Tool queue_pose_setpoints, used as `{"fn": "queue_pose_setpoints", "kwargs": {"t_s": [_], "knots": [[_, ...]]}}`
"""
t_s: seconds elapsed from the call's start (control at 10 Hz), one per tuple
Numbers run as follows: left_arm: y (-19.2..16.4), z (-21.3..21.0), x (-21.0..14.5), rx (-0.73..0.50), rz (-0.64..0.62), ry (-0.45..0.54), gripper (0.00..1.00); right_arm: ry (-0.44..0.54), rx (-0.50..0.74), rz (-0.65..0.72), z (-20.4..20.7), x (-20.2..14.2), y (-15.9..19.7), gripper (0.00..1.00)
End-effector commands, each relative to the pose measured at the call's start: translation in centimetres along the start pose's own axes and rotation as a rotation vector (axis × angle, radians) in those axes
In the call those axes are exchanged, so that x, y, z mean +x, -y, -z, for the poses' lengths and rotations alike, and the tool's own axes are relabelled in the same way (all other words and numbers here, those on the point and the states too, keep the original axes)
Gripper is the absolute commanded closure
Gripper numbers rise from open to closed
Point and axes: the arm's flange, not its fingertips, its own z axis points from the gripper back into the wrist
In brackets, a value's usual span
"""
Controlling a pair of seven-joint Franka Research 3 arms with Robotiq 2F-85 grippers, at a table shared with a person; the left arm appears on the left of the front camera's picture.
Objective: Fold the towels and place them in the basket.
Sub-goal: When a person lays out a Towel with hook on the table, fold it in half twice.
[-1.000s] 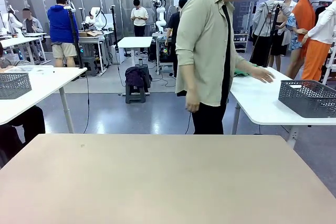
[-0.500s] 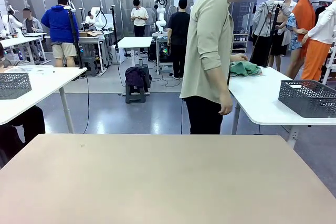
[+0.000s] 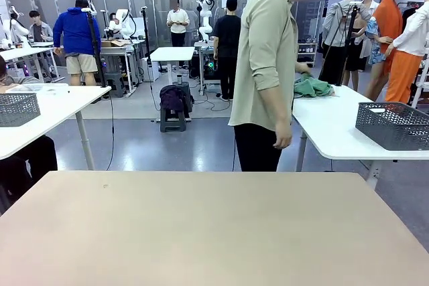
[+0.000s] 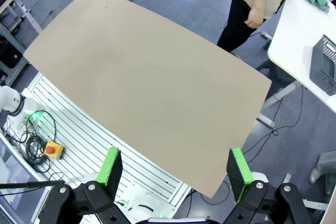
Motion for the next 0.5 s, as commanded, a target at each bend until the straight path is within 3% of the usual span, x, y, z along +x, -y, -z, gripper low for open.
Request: {"fn": "queue_pose_setpoints", "kwargs": {"t_s": [0.0,0.4], "knots": [[0.07,-0.08,-0.01,0.0,0.004,0.002,0.0,0.002,-0.001,0.0,-0.1,-0.08,-0.01,0.0],[0.07,-0.08,-0.01,0.0,0.004,0.002,0.0,0.002,-0.001,0.0,-0.1,-0.08,-0.01,0.0]]}}
